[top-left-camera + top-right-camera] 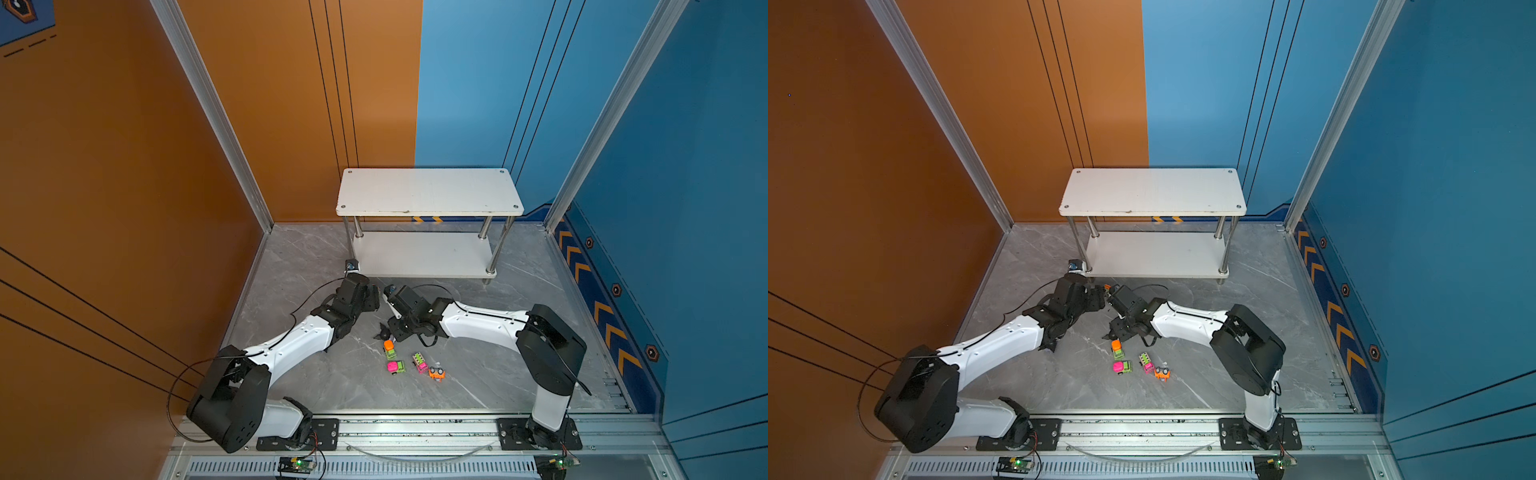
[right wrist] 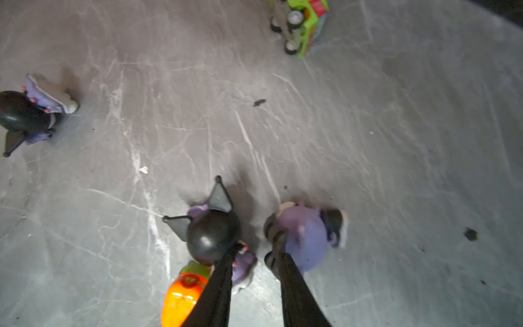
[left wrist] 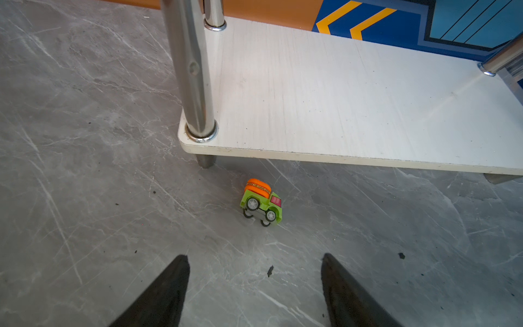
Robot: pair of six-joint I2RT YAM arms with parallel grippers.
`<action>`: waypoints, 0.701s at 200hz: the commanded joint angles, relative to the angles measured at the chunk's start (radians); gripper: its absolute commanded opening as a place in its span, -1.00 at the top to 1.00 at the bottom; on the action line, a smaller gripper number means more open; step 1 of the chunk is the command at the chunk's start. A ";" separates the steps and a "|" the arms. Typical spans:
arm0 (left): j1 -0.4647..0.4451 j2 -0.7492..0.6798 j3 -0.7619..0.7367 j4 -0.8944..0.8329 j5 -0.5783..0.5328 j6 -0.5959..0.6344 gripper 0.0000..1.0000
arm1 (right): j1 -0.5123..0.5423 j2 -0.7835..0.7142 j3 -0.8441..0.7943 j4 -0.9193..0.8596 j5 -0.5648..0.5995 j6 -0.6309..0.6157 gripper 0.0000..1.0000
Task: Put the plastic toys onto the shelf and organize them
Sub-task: 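Lower the right gripper over the purple figure while the left hovers nearby, then close the right gripper on the purple figure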
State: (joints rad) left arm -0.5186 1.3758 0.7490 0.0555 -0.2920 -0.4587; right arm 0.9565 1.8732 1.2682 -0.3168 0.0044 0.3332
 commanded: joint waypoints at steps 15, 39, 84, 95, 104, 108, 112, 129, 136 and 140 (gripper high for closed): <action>-0.006 0.028 0.043 -0.003 0.034 -0.003 -0.50 | 0.036 0.067 0.091 -0.080 0.009 -0.049 0.38; -0.006 0.026 0.041 -0.013 0.039 -0.002 -0.51 | 0.032 0.027 0.067 -0.073 0.039 -0.049 0.38; -0.006 0.034 0.038 -0.005 0.057 -0.003 -0.43 | 0.019 -0.063 -0.018 -0.101 -0.001 -0.048 0.54; -0.004 0.039 0.038 0.004 0.060 -0.008 -0.40 | 0.021 -0.079 -0.042 -0.095 -0.026 -0.047 0.67; -0.003 0.042 0.039 0.012 0.060 -0.013 -0.40 | 0.021 -0.090 -0.065 -0.083 -0.052 -0.045 0.77; -0.003 0.042 0.039 0.015 0.060 -0.018 -0.40 | 0.022 -0.093 -0.070 -0.079 -0.058 -0.045 0.80; -0.001 0.042 0.039 0.019 0.060 -0.022 -0.40 | 0.022 -0.094 -0.077 -0.074 -0.066 -0.045 0.86; 0.007 0.039 0.039 0.038 0.075 -0.034 -0.37 | 0.021 -0.095 -0.099 -0.068 -0.083 -0.045 1.00; 0.011 0.037 0.039 0.046 0.085 -0.039 -0.33 | 0.019 -0.093 -0.107 -0.068 -0.082 -0.043 1.00; 0.012 0.036 0.038 0.050 0.091 -0.041 -0.30 | 0.017 -0.091 -0.112 -0.067 -0.083 -0.042 1.00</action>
State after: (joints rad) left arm -0.5171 1.4086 0.7563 0.0639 -0.2455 -0.4763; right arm 0.9707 1.7878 1.1954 -0.3820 -0.0372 0.2962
